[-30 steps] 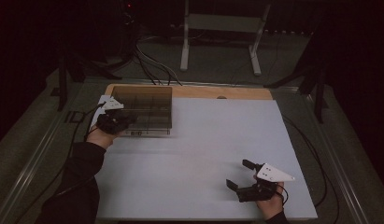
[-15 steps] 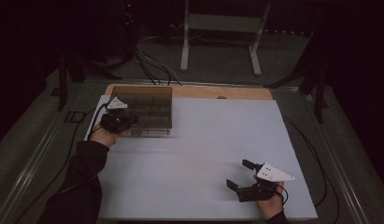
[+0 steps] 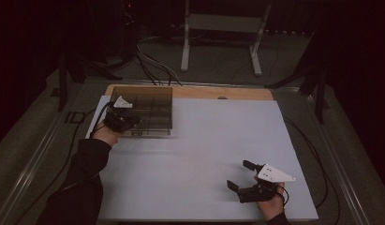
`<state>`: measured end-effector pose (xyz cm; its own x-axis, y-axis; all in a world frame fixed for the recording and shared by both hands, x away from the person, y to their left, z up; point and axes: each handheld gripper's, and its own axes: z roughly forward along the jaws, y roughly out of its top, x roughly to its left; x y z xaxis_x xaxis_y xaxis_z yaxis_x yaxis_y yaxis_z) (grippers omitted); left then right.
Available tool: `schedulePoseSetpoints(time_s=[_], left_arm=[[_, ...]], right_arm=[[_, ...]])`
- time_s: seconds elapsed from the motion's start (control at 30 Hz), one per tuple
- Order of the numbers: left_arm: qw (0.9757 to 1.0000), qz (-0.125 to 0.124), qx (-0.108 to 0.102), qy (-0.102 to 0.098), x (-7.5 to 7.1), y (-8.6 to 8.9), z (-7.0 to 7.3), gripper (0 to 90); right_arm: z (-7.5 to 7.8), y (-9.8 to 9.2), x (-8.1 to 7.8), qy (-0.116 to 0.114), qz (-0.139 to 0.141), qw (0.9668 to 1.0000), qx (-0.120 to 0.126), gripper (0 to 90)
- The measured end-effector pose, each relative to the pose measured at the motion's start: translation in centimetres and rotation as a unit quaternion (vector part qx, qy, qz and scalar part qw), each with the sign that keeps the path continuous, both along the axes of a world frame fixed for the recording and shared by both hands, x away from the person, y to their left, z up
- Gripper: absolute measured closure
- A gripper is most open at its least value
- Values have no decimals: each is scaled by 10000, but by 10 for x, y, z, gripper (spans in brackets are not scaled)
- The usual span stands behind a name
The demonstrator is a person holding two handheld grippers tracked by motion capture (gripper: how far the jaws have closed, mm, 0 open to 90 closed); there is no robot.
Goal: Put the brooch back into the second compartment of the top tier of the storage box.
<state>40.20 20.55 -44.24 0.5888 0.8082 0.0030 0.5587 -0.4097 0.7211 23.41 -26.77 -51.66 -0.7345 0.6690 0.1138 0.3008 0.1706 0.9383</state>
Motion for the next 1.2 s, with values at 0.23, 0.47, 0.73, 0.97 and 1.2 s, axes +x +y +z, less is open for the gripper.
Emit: schedulePoseSetpoints(time_s=[0.23,0.47,0.73,0.97,1.2], left_arm=[[9998,49,-167,-74,0,0,4,822],[9993,281,-203,-168,-3,-1,9,554],[9981,428,-381,-205,-8,3,19,369],[9968,489,-593,-224,-13,7,26,229],[9951,483,-845,-181,-18,9,33,95]], right_arm=[[0,-1,1,18,-3,10000,29,0],[0,-1,0,22,1,10000,28,0],[0,0,0,11,25,10000,3,0],[0,0,0,4,23,10000,2,0],[0,0,0,16,21,10000,4,0]])
